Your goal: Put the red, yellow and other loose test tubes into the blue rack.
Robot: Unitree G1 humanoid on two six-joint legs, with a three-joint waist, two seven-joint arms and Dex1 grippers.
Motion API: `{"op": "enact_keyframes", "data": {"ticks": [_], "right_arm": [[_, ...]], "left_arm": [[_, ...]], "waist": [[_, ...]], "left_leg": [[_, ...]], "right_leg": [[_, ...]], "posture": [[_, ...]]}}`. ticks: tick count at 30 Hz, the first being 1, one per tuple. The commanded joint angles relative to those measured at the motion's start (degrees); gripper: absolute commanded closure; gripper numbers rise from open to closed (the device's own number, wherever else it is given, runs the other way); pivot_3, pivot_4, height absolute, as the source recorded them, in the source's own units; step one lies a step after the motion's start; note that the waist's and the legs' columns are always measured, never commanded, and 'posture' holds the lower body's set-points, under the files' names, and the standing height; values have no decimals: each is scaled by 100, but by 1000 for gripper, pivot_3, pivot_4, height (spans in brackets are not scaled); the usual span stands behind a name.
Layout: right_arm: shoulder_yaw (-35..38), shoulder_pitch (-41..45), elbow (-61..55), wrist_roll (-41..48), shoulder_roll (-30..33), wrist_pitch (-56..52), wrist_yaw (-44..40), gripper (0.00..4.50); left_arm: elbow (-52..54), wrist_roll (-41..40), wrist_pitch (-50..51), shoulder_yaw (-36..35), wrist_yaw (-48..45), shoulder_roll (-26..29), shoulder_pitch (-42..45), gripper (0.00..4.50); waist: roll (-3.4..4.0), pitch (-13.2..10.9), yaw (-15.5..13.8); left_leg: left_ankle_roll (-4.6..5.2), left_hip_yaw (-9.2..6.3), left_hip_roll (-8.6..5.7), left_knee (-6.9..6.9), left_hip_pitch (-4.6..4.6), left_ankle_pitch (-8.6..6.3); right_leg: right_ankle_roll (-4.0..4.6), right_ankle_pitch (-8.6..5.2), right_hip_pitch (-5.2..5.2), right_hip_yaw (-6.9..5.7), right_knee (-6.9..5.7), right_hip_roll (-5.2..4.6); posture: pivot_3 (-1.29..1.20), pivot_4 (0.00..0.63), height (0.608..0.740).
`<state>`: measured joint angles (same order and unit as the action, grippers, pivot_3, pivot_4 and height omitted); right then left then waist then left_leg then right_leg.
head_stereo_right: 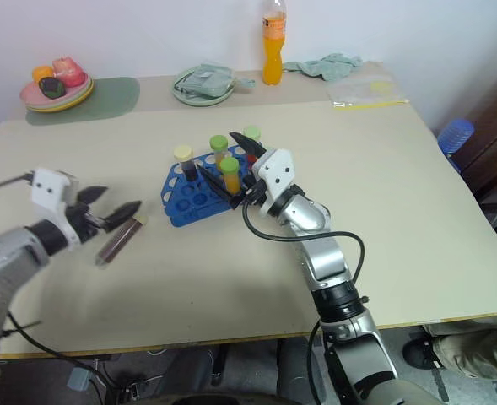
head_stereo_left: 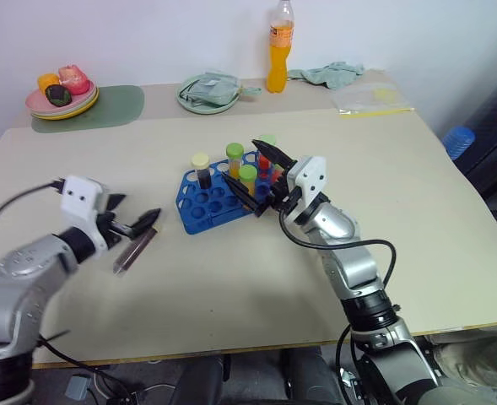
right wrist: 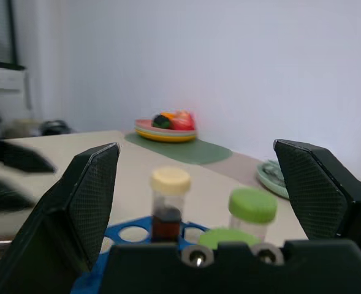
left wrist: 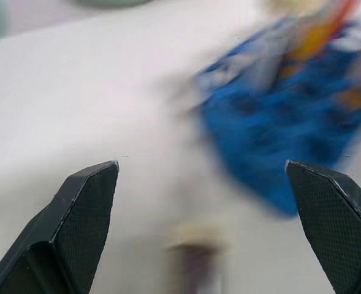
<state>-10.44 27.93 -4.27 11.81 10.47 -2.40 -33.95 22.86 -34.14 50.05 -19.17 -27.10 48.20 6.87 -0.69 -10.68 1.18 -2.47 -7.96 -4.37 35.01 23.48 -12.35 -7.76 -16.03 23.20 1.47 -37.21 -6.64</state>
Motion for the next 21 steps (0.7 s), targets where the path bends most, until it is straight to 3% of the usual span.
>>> {"op": "enact_keyframes", "data": {"ticks": [1,4,8,16,19,21], "right_arm": [[-17,113,-578,336,400,-547,-550,34],[-105,43,-961,638,1117,-1111,-1366,34],[-270,-177,-1386,825,2092,-1425,-2365,34],[-272,-268,-1585,812,2213,-1569,-2442,34],[-328,-358,-1667,715,2154,-1545,-2335,0],[-346,-378,-1694,696,2141,-1550,-2302,0]], "left_arm": [[-287,4,1114,266,-8,570,574,0],[-969,-139,2273,798,-274,1039,1446,0],[-1409,62,2941,2287,-872,1546,2425,0],[-1987,467,2969,3619,-1387,1361,3223,0],[-2171,624,2905,3749,-1443,1257,3303,899],[-2241,717,2892,3737,-1461,1255,3308,1924]], "waist": [[0,-1,-21],[-4,-3,-22],[-6,-4,-3],[-10,-7,90],[-13,-7,87],[-13,-7,88]], "left_leg": [[0,0,-1,2,0,0],[-1,5,-3,4,1,1],[2,11,-12,1,2,-1],[2,15,-2,-1,4,-1],[2,13,-1,1,6,-1],[2,13,-2,2,6,-1]], "right_leg": [[0,0,-1,-1,-1,0],[0,0,-5,-8,0,4],[-3,-2,-5,-8,2,6],[-1,-2,1,-5,0,14],[-1,-2,2,-5,-1,14],[-1,-2,1,-5,-1,14]], "posture": [[0,150,740],[0,150,740],[0,150,740],[0,150,740],[0,150,740],[0,150,740]]}}
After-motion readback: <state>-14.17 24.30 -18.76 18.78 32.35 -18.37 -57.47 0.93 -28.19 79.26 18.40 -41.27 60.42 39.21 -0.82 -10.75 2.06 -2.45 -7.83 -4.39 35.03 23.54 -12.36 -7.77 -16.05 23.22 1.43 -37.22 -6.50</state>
